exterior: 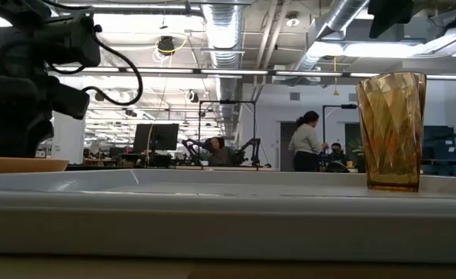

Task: Pick and place plate/cup/fork/spoon on tray
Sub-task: Put the orange plate on top of the gray serving tray

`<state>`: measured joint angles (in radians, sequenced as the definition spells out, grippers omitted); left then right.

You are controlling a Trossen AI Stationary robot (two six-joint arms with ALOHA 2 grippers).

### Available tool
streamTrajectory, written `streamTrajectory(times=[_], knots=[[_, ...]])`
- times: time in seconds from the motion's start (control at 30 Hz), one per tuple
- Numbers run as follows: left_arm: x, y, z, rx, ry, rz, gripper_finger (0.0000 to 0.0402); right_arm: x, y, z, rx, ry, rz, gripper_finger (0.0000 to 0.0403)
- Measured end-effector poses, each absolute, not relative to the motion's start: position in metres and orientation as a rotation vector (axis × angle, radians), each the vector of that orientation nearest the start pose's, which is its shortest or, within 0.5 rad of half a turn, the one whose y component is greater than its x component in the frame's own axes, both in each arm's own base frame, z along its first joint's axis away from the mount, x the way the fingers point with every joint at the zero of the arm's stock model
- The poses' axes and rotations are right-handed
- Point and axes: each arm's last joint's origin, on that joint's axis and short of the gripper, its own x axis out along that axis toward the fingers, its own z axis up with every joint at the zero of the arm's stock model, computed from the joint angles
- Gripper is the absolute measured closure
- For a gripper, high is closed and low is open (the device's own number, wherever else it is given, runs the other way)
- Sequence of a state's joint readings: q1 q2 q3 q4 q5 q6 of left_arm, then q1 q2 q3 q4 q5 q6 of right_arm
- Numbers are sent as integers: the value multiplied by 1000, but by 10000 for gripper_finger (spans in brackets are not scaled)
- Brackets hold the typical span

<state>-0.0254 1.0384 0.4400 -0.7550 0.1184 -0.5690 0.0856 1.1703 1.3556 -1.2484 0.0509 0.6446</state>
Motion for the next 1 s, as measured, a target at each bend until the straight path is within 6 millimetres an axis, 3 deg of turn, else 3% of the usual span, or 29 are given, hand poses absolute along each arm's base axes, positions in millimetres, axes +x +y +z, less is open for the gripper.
streamTrajectory(times=[0.1,0.23,0.57,1.0], knots=[[142,-7,141,-527,1382,256,124,193,15,366,509,1029,-309,134],[143,-7,131,-539,1425,308,161,193,15,366,509,1029,-310,134],[140,-5,136,-594,1472,489,380,194,15,367,511,1021,-308,134],[136,-7,147,-802,1409,527,400,196,14,367,504,985,-348,134]])
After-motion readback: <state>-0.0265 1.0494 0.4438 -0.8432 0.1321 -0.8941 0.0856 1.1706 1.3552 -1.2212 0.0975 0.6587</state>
